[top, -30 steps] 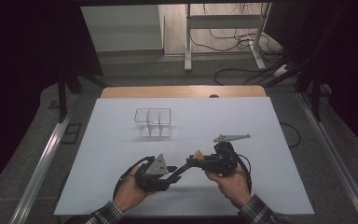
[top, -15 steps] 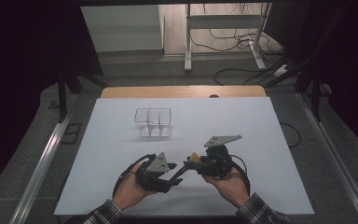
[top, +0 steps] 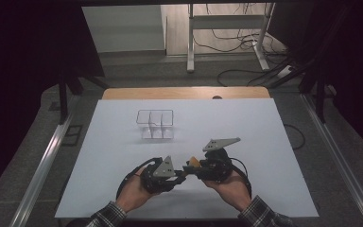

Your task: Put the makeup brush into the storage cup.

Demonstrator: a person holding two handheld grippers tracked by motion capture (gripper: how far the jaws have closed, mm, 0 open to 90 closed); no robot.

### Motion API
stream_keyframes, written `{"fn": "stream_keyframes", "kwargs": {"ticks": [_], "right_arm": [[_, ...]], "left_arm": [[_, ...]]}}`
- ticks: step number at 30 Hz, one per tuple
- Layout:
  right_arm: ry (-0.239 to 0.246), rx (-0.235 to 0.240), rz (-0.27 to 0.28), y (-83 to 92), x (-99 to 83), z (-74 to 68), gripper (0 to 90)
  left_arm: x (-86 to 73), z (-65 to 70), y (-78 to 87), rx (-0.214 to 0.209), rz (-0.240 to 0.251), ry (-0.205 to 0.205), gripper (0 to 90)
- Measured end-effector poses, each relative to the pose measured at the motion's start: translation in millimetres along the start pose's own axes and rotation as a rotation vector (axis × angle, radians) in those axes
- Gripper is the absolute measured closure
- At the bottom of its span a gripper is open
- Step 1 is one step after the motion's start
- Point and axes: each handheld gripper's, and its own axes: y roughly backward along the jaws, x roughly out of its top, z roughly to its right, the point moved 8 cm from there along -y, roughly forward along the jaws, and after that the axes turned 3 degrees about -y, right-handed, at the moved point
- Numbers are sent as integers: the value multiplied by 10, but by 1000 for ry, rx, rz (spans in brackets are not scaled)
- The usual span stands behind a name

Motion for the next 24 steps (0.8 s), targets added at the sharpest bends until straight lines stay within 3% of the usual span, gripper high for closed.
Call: {"fn": "stream_keyframes", "kwargs": {"ticks": [12,24], "right_arm": [[11,4,20,-8,-3,41,479],[39,11,30,-31,-16,53,271]], "left_arm": [[-21,-40,12,10,-9,22,741],[-22,-101,73,23,23,58,741]]}}
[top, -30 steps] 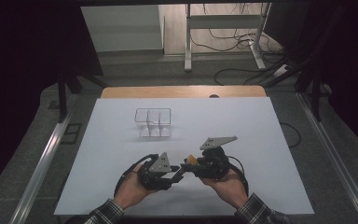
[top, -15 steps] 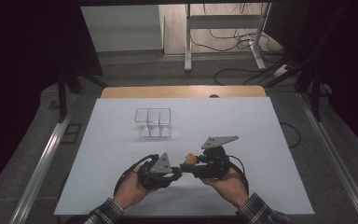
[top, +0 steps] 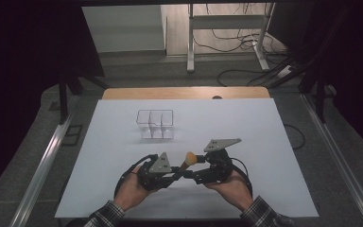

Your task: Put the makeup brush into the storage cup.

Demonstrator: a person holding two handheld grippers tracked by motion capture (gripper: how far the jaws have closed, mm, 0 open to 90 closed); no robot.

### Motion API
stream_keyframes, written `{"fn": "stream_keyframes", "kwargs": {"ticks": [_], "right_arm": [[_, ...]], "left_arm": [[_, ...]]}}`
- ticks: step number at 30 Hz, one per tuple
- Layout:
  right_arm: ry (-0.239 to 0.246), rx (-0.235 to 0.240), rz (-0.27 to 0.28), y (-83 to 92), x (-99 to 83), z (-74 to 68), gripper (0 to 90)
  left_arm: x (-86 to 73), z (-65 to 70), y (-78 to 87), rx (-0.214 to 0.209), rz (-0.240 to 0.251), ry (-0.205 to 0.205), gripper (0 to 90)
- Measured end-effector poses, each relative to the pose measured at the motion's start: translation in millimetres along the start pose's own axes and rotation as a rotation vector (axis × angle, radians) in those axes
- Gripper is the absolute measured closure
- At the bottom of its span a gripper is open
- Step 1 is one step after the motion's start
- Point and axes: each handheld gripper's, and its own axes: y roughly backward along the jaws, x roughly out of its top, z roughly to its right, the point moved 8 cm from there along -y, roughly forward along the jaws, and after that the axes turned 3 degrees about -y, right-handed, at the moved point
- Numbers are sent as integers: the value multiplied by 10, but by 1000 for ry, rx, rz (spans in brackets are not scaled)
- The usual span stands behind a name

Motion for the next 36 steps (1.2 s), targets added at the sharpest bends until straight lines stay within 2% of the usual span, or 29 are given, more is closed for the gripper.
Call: {"fn": "stream_keyframes", "kwargs": {"ticks": [12,19,21,29,36], "right_arm": [[40,-15,-18,-32,-66,35,179],[62,-50,-29,-54,-134,102,144],[69,-56,-35,-59,-149,114,128],[94,-79,-53,-64,-205,145,78],[109,-96,-51,-44,-235,181,58]], "left_arm": [[-23,-68,53,5,24,37,740],[-40,-104,80,3,43,65,740],[-39,-105,81,0,55,81,740],[-67,-167,126,-4,67,104,740],[-99,-227,167,-1,84,133,740]]}}
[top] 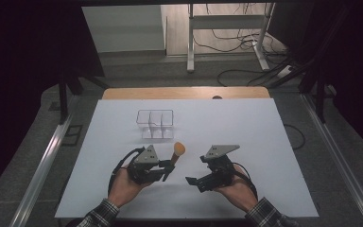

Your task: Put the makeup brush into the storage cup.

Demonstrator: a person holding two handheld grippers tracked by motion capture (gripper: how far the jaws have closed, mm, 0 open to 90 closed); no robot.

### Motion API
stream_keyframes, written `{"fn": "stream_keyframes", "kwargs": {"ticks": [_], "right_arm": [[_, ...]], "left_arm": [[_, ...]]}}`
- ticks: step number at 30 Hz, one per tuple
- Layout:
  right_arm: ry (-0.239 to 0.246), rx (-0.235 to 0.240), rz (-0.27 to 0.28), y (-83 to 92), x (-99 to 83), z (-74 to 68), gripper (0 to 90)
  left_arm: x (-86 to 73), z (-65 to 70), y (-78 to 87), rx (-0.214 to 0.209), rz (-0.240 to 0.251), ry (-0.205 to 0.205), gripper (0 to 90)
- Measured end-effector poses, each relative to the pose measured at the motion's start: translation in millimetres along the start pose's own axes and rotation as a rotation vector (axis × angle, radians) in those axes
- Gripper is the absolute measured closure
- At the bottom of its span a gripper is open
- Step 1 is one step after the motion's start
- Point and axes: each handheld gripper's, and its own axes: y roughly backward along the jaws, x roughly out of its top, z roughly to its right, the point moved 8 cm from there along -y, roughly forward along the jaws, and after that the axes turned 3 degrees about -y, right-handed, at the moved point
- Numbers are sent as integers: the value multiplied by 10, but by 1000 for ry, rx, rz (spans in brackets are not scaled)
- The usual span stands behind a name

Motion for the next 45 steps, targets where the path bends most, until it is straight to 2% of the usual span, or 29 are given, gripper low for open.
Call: {"fn": "stream_keyframes", "kwargs": {"ticks": [5,10,19,25,38,45], "right_arm": [[34,-25,-13,-2,-43,21,39],[49,-45,-20,-1,-82,55,26],[22,-59,-41,22,-170,129,0],[-1,-69,-36,70,-219,177,0],[1,-109,-44,163,-329,221,0],[-16,-128,-44,224,-383,274,0]], "left_arm": [[-7,-37,26,10,12,11,740],[-20,-83,60,21,22,21,739],[-35,-160,135,39,44,42,739],[-44,-202,175,47,55,53,740],[-53,-277,252,61,74,69,739],[-50,-316,289,65,89,85,740]]}}
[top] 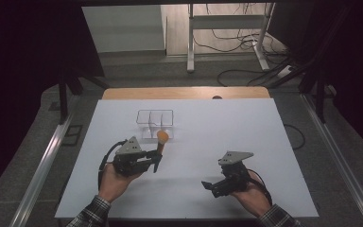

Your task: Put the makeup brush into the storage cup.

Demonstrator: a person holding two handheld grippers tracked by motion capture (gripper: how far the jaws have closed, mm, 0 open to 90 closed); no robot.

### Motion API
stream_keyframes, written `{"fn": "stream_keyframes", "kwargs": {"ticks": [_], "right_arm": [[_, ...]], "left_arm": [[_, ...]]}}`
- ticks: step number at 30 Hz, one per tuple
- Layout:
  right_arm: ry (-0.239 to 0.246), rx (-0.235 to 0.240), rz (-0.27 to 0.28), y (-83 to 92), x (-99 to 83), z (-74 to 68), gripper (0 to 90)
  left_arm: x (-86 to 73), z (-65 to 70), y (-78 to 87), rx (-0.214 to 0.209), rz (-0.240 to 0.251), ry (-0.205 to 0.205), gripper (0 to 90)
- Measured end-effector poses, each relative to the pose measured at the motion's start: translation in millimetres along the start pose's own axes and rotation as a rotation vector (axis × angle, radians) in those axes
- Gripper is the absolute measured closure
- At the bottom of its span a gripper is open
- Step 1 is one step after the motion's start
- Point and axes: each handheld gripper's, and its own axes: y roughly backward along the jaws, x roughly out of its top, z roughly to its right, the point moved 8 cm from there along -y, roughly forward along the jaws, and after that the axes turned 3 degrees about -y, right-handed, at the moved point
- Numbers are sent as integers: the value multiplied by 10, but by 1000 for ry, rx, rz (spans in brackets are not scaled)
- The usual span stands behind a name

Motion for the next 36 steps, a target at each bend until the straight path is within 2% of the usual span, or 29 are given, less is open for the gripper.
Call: {"fn": "stream_keyframes", "kwargs": {"ticks": [13,24,36], "right_arm": [[-11,-39,-12,100,-99,93,0],[-17,-81,-13,183,-160,192,0],[-57,-123,-17,296,-265,346,0]], "left_arm": [[33,-85,39,7,25,26,739],[91,-134,28,8,29,26,740],[129,-201,37,17,35,30,740]]}}
